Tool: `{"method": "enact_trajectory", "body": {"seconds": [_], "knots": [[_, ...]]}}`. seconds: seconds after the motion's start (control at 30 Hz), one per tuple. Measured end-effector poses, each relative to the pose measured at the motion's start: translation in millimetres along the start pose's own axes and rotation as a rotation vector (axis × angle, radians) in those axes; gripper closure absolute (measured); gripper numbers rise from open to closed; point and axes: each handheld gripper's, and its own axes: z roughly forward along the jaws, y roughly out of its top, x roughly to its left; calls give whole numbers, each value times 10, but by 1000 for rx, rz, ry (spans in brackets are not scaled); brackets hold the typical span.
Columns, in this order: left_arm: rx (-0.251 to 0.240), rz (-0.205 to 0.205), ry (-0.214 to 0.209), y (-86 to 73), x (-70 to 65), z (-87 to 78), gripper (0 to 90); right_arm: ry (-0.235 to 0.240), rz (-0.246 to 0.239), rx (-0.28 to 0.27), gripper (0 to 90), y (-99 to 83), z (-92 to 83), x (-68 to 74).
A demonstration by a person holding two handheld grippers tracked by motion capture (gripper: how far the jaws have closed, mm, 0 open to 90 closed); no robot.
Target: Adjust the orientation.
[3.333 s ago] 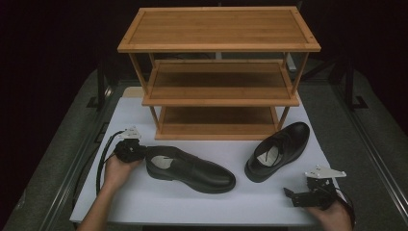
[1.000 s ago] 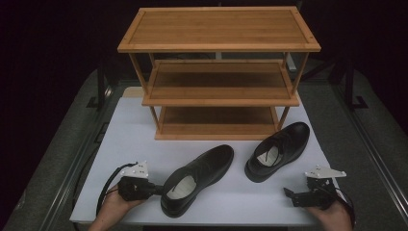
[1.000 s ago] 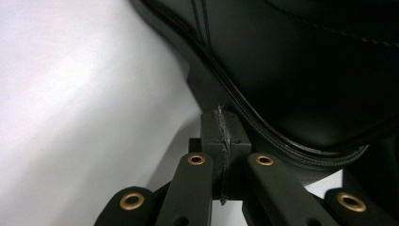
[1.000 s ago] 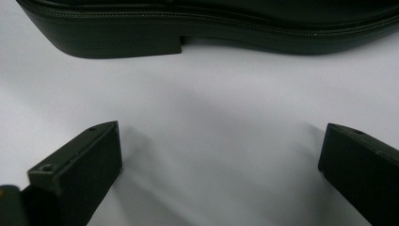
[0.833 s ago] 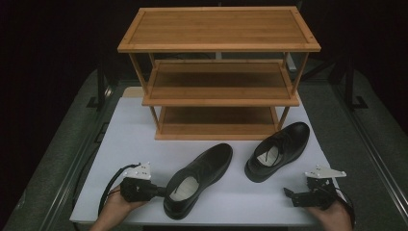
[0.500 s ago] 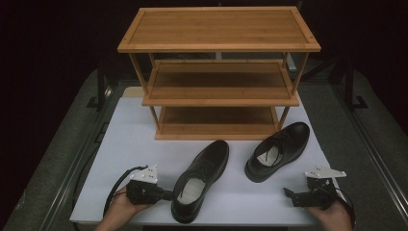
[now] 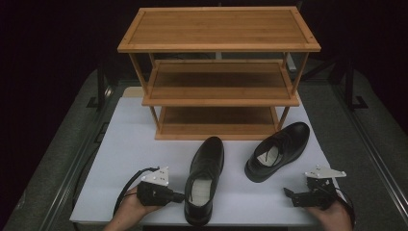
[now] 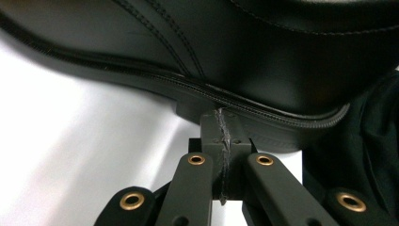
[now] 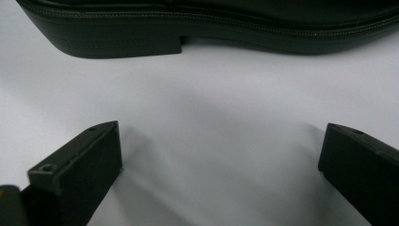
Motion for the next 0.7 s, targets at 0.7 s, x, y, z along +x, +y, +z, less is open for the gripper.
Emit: {"method": "enact_trajectory", "body": {"seconds": [0.7], "knots": [[-20, 31, -24, 99, -74, 92, 857, 0, 0, 0, 0, 0, 0, 0]]}}
